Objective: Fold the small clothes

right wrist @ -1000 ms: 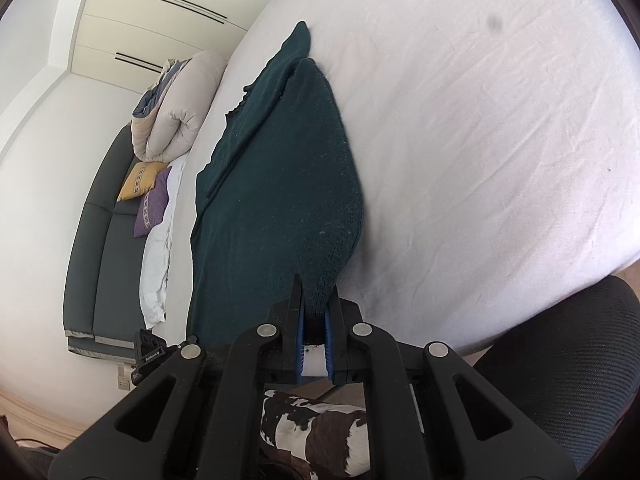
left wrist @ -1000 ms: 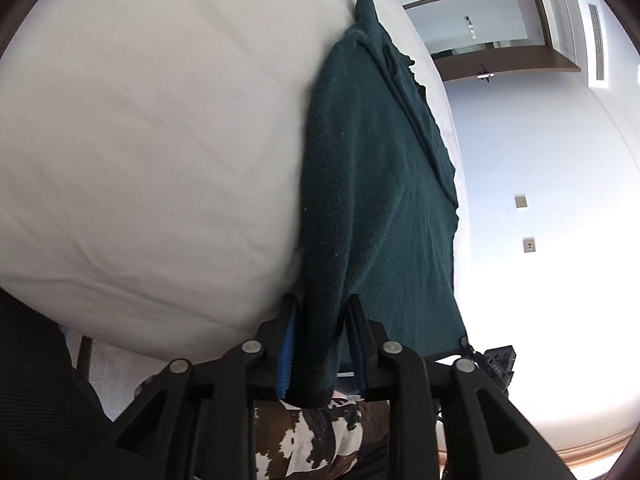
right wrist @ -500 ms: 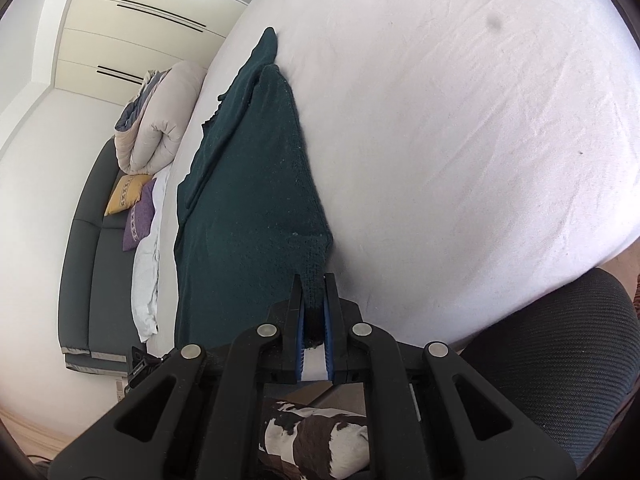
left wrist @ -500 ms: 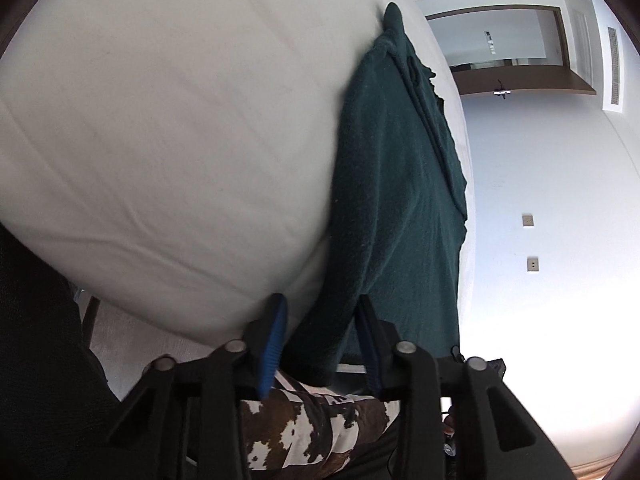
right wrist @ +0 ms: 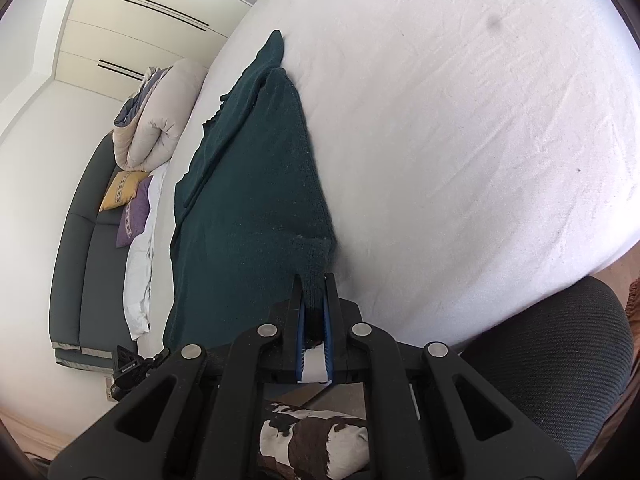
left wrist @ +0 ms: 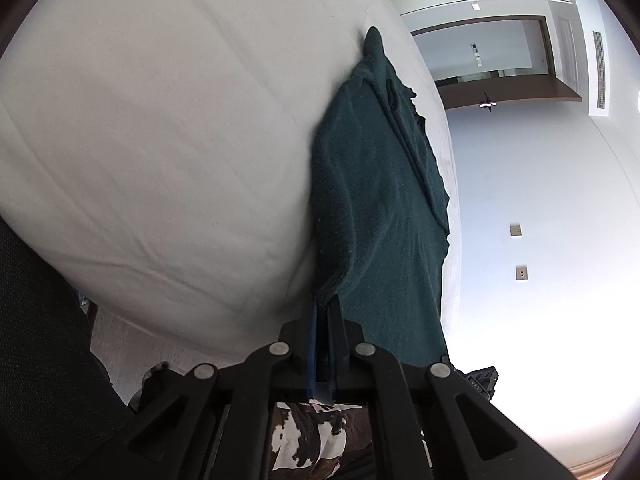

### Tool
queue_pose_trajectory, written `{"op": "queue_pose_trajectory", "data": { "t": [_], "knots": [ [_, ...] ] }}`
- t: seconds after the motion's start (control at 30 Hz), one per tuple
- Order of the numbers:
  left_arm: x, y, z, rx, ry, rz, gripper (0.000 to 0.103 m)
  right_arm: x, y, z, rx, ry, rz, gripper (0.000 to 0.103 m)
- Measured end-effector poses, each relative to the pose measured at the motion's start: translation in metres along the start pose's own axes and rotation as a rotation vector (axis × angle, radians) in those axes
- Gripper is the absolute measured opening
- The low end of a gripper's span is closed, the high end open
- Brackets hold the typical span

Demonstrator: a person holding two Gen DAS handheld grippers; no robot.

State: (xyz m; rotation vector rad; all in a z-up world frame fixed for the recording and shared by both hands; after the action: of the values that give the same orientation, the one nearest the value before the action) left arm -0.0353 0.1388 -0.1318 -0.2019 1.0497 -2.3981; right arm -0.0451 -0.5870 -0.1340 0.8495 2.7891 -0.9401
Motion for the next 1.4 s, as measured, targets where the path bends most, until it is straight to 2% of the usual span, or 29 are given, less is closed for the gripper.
{"op": "queue_pose_trajectory", "data": {
  "t": [0.3, 0.67, 0.83, 1.0, 1.23, 1.4],
  "knots": [
    [-0.019, -0.032, 0.019, 0.087, -0.016, 0.117, 0.003, -0.011, -0.016, -0.030, -0.074, -0.043, 0.040, 0.006],
    [-0.069, -0.041, 0.075, 0.115, 0.064, 0.195, 0.003, -0.049, -0.017, -0.080, -0.176, -0.077, 0.094, 0.006],
    [-0.112, -0.033, 0.103, 0.129, 0.075, 0.222, 0.003, -0.094, -0.006, -0.095, -0.187, -0.078, 0.129, 0.006],
    [-0.164, -0.011, 0.132, 0.115, 0.082, 0.237, 0.003, -0.156, 0.020, -0.115, -0.171, -0.098, 0.153, 0.006],
    [-0.244, 0.037, 0.164, 0.076, 0.071, 0.235, 0.003, -0.246, 0.086, -0.132, -0.136, -0.091, 0.156, 0.006],
    [-0.292, 0.071, 0.174, 0.037, 0.066, 0.237, 0.003, -0.308, 0.149, -0.134, -0.088, -0.088, 0.157, 0.006]
  ]
}}
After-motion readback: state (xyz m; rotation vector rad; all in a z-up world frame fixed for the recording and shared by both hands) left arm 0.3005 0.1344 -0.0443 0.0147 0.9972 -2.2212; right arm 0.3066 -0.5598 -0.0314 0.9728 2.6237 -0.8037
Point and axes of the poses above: each gripper's, at about its wrist camera, not at the fingertips, and y roughly the way its jaws point, z to its right, x to its underside, the point moved 4 cm from there along y, roughly the way its jaws point, and after that the axes turned 10 degrees about -x, right-handed, at the moved point
